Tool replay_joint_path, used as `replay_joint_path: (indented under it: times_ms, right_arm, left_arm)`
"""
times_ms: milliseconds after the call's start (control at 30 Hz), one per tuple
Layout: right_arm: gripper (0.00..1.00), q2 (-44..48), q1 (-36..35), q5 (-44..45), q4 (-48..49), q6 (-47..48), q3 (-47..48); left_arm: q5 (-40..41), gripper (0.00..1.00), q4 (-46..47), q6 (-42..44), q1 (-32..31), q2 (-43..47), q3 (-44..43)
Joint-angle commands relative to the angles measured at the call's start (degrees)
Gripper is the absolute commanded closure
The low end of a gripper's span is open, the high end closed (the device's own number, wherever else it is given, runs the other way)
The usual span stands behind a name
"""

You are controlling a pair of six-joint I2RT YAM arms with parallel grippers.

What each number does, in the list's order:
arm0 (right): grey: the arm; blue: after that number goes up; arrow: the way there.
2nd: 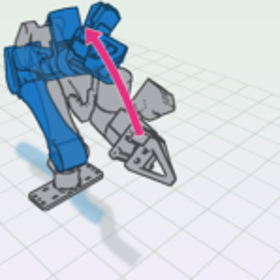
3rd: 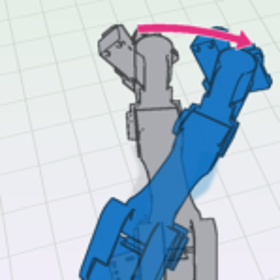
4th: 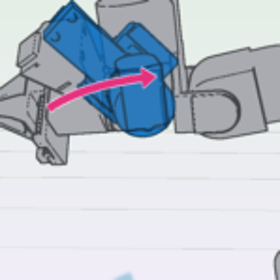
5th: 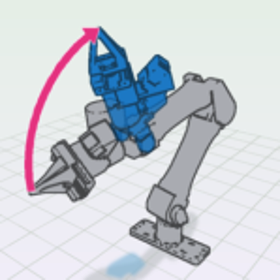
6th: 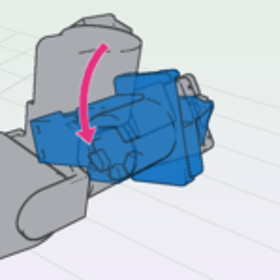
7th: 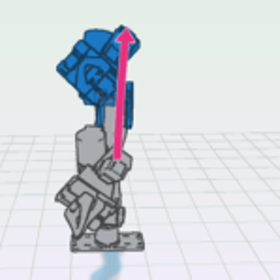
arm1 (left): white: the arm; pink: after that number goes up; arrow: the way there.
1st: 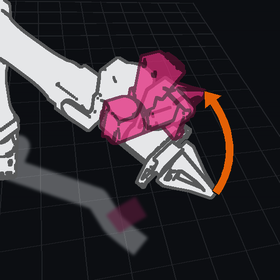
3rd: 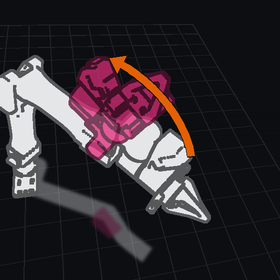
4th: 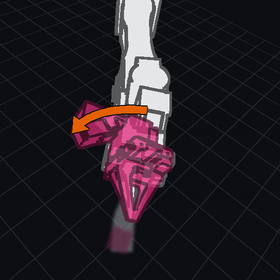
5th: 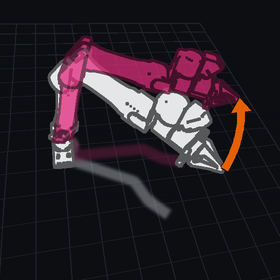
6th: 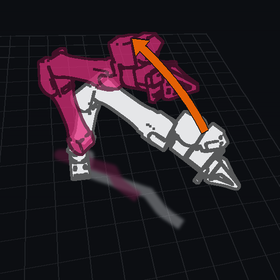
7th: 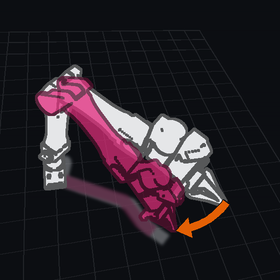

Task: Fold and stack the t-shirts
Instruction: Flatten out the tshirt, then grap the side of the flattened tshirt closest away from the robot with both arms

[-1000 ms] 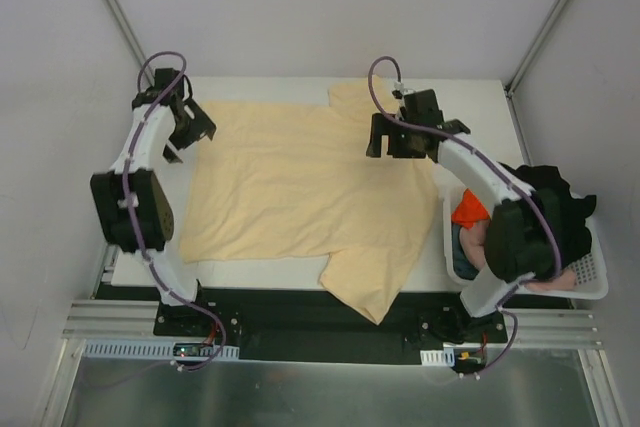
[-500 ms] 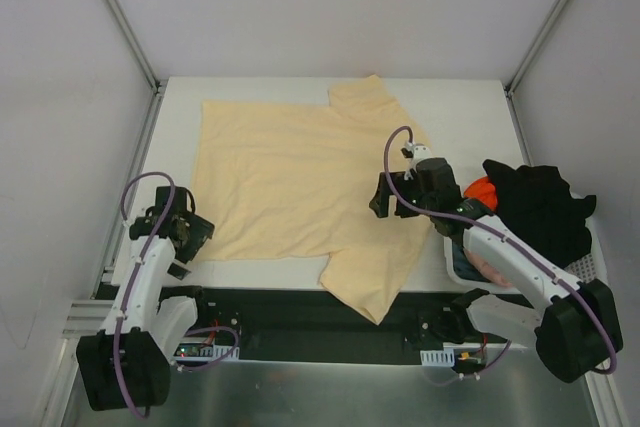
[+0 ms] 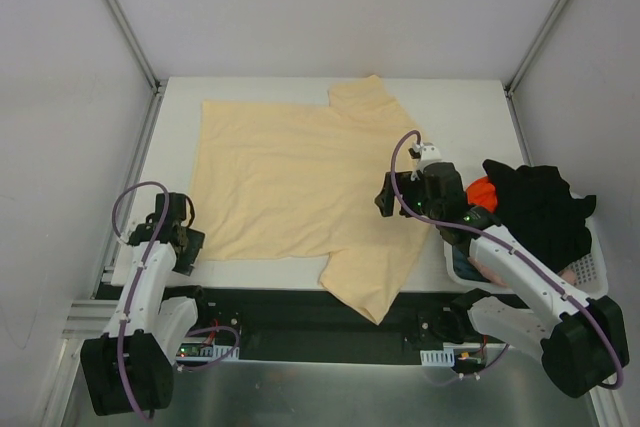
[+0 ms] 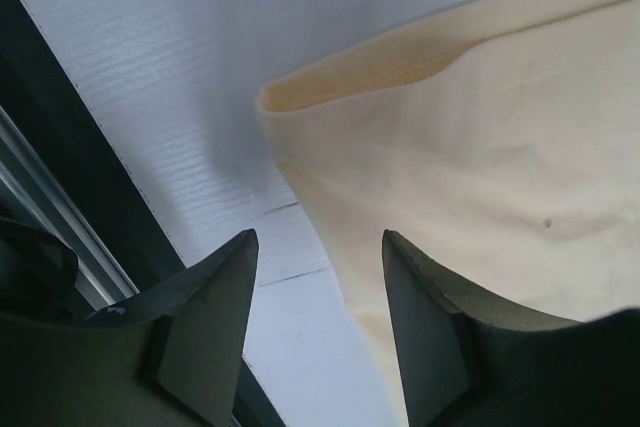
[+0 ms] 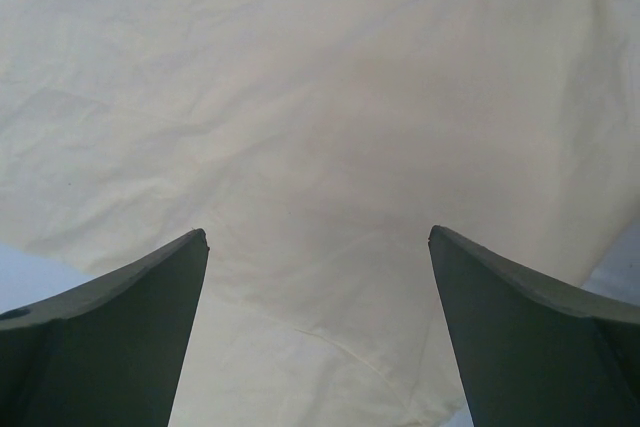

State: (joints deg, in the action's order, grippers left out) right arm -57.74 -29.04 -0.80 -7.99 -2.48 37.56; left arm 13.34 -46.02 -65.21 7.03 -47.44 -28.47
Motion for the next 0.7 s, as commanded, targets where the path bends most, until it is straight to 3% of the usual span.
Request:
replay_joint_path:
  times_ms: [0, 267, 400, 667]
  right_arm:
    - [0.03, -0.27, -0.05, 2.38, 1.05, 0.72, 0.85]
    - [0.03, -0.89, -0.05, 3.26, 0.34, 0.46, 0.94]
    - [0.03, -1.06, -0.06, 3.52, -1.49, 0.37, 1.72]
    - [0.03, 0.87, -0.14, 5.19, -4.49, -0.68, 2.08]
  left_arm:
    - [2.74, 0.49, 0.05, -3.34, 0.88, -2.39, -0.01]
    - [3.97, 0.52, 1.19, -4.22, 1.32, -5.29, 0.61]
    - [2.83, 0.59, 3.91, -3.61, 1.5, -6.08, 0.7]
    - [1.34, 0.59, 6.82, -2.47, 1.59, -11.7, 0.7]
